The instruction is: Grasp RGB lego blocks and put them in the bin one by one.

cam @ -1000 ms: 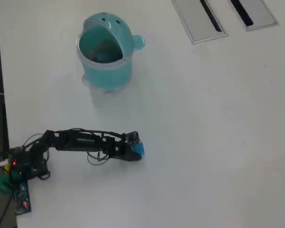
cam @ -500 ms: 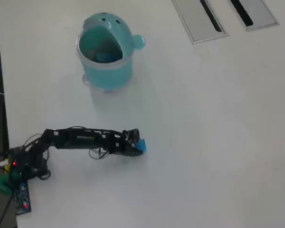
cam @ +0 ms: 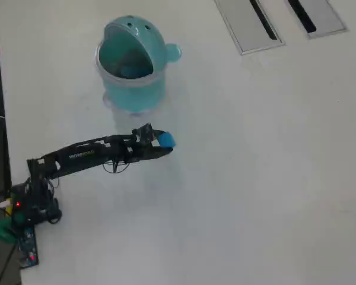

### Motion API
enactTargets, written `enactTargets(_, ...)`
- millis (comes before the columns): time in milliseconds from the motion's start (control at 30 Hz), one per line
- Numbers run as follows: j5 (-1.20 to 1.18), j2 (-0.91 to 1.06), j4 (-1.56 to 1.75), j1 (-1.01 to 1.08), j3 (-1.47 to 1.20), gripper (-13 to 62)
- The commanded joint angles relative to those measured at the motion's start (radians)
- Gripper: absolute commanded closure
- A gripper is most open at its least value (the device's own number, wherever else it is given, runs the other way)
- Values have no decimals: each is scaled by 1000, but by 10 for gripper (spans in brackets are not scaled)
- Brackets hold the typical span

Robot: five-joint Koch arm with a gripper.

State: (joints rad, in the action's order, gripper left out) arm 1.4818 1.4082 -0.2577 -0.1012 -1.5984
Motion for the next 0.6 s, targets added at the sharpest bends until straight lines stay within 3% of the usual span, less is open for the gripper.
enactTargets(0, -18, 81, 60, -14, 43, 378)
enactTargets(567, -41, 282, 51, -350, 67, 394)
